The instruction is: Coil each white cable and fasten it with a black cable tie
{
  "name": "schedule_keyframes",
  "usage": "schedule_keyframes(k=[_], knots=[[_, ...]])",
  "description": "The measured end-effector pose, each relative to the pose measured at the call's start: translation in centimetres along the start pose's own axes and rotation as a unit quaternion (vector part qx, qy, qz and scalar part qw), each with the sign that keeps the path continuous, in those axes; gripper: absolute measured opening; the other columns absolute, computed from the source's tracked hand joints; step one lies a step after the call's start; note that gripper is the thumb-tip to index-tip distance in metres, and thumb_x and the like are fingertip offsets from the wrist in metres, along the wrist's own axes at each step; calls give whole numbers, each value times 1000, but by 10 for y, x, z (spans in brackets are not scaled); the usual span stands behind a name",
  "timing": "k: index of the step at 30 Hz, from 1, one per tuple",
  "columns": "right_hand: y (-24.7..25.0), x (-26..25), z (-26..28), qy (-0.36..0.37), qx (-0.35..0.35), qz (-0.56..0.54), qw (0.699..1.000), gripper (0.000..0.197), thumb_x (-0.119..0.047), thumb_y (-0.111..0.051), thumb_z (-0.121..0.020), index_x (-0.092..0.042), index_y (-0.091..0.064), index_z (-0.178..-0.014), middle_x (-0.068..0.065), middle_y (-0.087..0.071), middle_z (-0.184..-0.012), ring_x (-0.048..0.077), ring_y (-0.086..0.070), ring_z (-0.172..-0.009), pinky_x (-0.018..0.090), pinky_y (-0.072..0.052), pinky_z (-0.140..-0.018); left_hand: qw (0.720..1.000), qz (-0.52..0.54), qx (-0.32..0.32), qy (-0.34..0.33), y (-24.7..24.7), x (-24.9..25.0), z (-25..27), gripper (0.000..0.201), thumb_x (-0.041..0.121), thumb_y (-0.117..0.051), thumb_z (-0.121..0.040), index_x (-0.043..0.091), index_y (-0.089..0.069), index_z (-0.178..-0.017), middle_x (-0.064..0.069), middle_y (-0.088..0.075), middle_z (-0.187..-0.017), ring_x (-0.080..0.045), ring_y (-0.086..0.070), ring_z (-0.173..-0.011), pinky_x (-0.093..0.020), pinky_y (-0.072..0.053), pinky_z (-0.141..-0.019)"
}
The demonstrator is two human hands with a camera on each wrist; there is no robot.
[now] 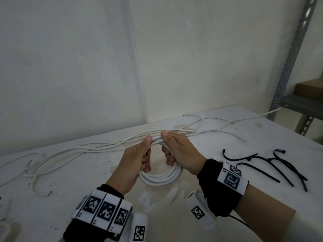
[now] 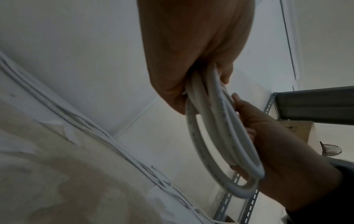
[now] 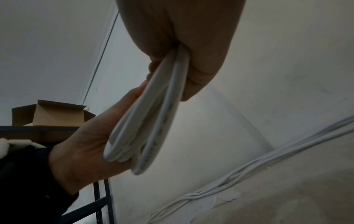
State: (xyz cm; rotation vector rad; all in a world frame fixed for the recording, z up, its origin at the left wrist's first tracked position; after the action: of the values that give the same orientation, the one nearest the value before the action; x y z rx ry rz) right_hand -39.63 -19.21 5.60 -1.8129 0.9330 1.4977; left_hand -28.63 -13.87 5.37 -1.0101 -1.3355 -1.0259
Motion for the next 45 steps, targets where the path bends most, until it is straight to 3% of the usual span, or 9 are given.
schedule_keyframes(k=[5,13,19,23,29,34,36,41,45], knots=[[24,1,7,9,44,16,999,32,-31,-39,-97,-12,-44,-72,-1,-35,-50,8,-29,-36,19,-31,-38,998,32,-45,37,-24,-4,-2,37,37,-47,-92,12,-44,-67,8,-31,-44,-7,-30,-37,-19,-34,-40],[55,1,32,22,41,98,994,33,-32,-35,-98,-8,-48,-80,3,-43,-57,9,-43,-40,22,-42,-44,999,2,-44,31,-60,-11,-5,38,37,-50,-91,12,-43,-62,7,-27,-41,-7,-24,-35,-19,-26,-37],[111,3,58,-48,75,237,968,40,-36,-35,-96,-1,-55,-96,2,-53,-81,11,-51,-69,23,-45,-67,998,9,-44,43,-76,-25,-6,39,34,-52,-91,12,-42,-61,7,-27,-40,-8,-23,-35,-20,-25,-38],[182,24,71,-144,112,436,881,14,-28,-54,-91,-15,-55,-94,-2,-55,-92,13,-50,-83,23,-37,-75,998,10,-34,48,-76,-30,-11,39,33,-53,-91,11,-41,-60,6,-26,-41,-8,-23,-35,-19,-25,-37],[232,50,79,-255,86,593,759,15,-17,-49,-90,-10,-53,-103,9,-54,-111,19,-49,-95,24,-38,-79,999,7,-21,48,-77,-31,-17,40,33,-53,-91,12,-41,-59,6,-27,-41,-8,-24,-35,-19,-26,-37],[220,61,73,-330,23,646,688,21,-11,-45,-91,-13,-41,-70,1,-47,-79,20,-48,-81,19,-36,-55,999,7,-9,47,-74,-32,-20,40,34,-54,-90,12,-41,-59,6,-27,-41,-8,-24,-35,-19,-26,-37],[214,58,69,-311,41,642,700,20,-12,-43,-92,-10,-42,-72,1,-47,-78,20,-48,-80,21,-37,-60,999,4,-6,44,-70,-32,-21,40,34,-54,-90,12,-41,-59,5,-27,-42,-8,-24,-36,-20,-26,-38],[173,24,51,-127,136,474,861,15,-17,-51,-91,-10,-53,-78,-1,-56,-75,9,-51,-64,17,-40,-59,999,1,17,40,-53,-33,-24,40,35,-54,-90,12,-40,-60,6,-27,-43,-9,-24,-37,-22,-26,-41],[108,-1,43,-44,90,346,933,21,-15,-56,-89,-24,-53,-70,-7,-60,-63,-1,-50,-44,13,-42,-48,998,5,47,34,-36,-34,-25,38,35,-54,-90,12,-41,-62,7,-28,-43,-8,-24,-36,-23,-26,-43]])
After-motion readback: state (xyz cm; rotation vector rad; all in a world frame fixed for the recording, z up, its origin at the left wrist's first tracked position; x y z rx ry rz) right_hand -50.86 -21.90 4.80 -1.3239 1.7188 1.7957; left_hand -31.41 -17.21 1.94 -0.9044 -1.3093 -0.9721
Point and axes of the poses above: each hand's wrist, its own z-axis away from the middle knuckle, its own y-axis out of the back of the hand, x = y × z, the point moved 5 cm from there along -z, towards the middle knuckle
